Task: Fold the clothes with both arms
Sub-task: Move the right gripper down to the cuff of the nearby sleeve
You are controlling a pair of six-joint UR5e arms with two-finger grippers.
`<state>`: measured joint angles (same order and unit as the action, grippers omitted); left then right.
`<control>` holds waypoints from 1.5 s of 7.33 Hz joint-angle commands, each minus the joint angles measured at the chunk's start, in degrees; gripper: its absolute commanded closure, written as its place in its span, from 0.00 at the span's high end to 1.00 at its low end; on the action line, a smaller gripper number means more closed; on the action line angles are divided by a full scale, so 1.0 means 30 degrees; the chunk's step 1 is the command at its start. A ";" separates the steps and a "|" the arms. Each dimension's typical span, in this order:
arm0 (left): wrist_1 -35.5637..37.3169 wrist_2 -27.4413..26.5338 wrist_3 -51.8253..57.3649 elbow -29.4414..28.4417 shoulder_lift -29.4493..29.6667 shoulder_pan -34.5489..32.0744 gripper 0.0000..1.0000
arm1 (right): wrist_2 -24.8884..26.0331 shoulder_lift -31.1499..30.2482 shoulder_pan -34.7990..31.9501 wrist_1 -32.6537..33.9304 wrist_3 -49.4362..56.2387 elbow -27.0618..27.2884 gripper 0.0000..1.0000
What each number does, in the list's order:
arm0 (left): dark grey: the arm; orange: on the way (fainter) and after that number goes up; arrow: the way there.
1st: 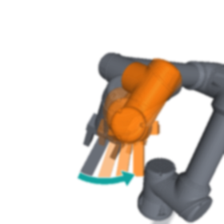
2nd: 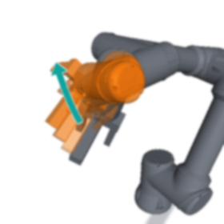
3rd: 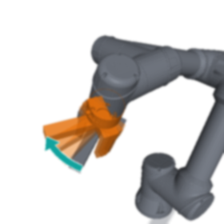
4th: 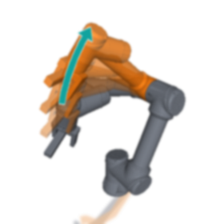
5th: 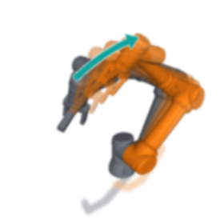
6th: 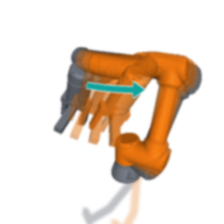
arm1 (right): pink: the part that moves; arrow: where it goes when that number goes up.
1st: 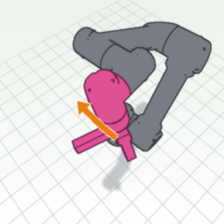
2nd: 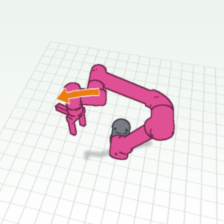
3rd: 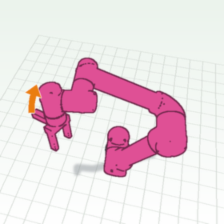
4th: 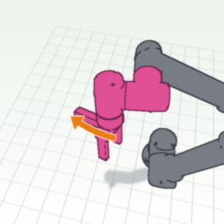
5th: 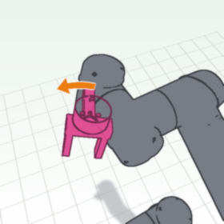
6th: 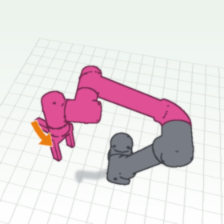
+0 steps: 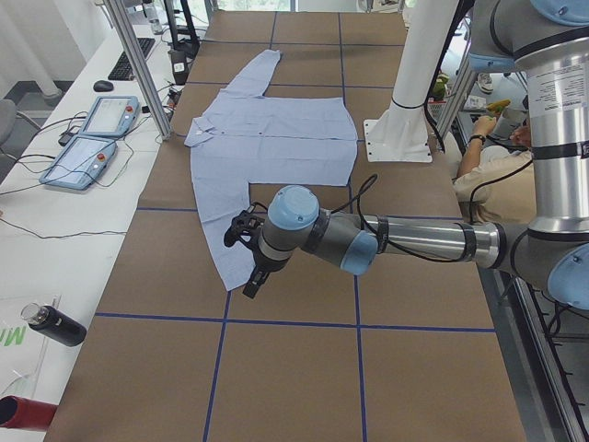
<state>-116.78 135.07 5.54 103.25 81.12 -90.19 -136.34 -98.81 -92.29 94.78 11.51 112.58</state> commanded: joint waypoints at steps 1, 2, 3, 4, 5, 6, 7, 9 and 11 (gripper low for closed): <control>-0.4135 0.0065 -0.0061 -0.2006 0.2106 0.0006 1.00 | -0.0051 0.1089 0.0087 -0.0795 -0.0232 0.0325 1.00; -0.4284 0.0094 -0.0031 -0.2101 0.2168 0.0006 1.00 | -0.0399 0.1235 0.1074 -0.2717 -0.0842 -0.0342 0.99; -0.4286 0.0124 -0.0031 -0.2102 0.2169 0.0006 1.00 | -0.0664 0.1266 0.2389 -0.4477 -0.2792 -0.1334 0.96; -0.4286 0.0124 -0.0031 -0.2073 0.2169 0.0006 1.00 | -0.0579 0.1266 0.3301 -0.7366 -0.3536 -0.3375 0.97; -0.4286 0.0153 -0.0002 -0.1986 0.2140 0.0006 1.00 | -0.0550 0.1324 0.3688 -1.0469 -0.4646 -0.5222 0.97; -0.4286 0.0153 -0.0002 -0.1927 0.2111 0.0006 1.00 | -0.0085 0.1325 0.4562 -1.3517 -0.7354 -0.6459 0.97; -0.4286 0.0153 0.0027 -0.1955 0.2110 0.0006 1.00 | 0.1399 0.1325 0.5817 -1.6447 -0.9179 -0.7776 0.96; -0.4286 0.0153 0.0028 -0.1985 0.2110 0.0006 1.00 | 0.4564 0.1499 0.8105 -2.0797 -1.1243 -1.0038 0.89; -0.4286 0.0153 0.0028 -0.2015 0.2110 0.0006 1.00 | 0.5365 0.2609 0.8991 -2.0959 -1.0987 -1.1125 0.85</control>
<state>-129.64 135.53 5.62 97.22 87.45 -90.17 -122.33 -92.84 -67.28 33.21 -21.46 81.53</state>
